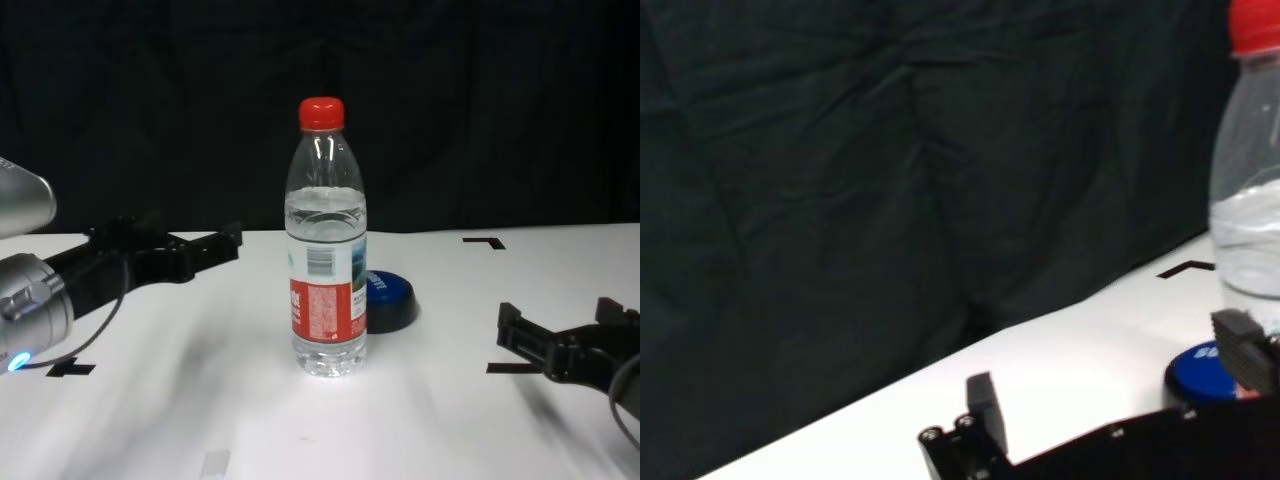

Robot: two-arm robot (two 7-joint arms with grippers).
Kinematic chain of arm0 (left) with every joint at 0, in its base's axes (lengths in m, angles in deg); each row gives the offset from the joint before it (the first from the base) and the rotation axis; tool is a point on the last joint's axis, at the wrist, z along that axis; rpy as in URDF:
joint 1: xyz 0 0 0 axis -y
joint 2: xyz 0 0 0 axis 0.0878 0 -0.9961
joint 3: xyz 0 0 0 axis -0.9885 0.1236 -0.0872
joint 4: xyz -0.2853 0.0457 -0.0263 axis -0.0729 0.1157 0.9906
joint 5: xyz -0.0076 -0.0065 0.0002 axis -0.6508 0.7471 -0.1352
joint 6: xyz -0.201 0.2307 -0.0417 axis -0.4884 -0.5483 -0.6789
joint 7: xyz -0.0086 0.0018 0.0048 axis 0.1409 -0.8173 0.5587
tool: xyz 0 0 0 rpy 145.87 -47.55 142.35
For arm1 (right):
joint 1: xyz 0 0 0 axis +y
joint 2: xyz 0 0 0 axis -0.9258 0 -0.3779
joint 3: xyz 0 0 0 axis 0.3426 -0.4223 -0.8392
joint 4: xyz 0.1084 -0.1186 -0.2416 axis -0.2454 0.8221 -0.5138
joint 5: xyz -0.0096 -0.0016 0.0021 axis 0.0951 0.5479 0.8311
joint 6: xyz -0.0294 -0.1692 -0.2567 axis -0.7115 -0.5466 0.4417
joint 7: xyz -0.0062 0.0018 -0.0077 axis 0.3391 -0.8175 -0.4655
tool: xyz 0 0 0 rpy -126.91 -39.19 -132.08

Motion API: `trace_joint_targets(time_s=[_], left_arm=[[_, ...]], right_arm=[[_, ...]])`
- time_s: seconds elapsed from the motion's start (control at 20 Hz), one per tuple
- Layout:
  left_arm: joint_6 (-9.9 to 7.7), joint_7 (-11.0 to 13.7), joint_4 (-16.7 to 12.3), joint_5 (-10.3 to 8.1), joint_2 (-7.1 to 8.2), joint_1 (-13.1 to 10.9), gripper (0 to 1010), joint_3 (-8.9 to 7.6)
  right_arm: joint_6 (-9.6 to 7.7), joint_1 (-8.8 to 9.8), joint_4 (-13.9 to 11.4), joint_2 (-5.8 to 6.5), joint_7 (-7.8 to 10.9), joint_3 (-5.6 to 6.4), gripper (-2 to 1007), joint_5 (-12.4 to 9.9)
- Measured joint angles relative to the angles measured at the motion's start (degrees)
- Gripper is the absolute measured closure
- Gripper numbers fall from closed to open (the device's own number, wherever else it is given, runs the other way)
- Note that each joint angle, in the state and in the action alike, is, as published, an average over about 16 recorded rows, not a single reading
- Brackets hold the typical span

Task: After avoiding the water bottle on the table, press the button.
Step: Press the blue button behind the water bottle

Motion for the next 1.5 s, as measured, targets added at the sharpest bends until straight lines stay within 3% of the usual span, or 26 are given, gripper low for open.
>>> trace_joint_targets(time_s=[0.85,1.5], left_arm=[[-0.39,0.81,-1.37,-1.35,-0.19,-1.1,1,2.74],[-0.7,0.83,-1.48,-1.63,-0.51,-1.09,0,3.89]], right_arm=[[0.0,0.0,0.0,0.0,0.0,0.0,3,0.0],[0.0,0.0,0.0,0.0,0.0,0.0,3,0.0]])
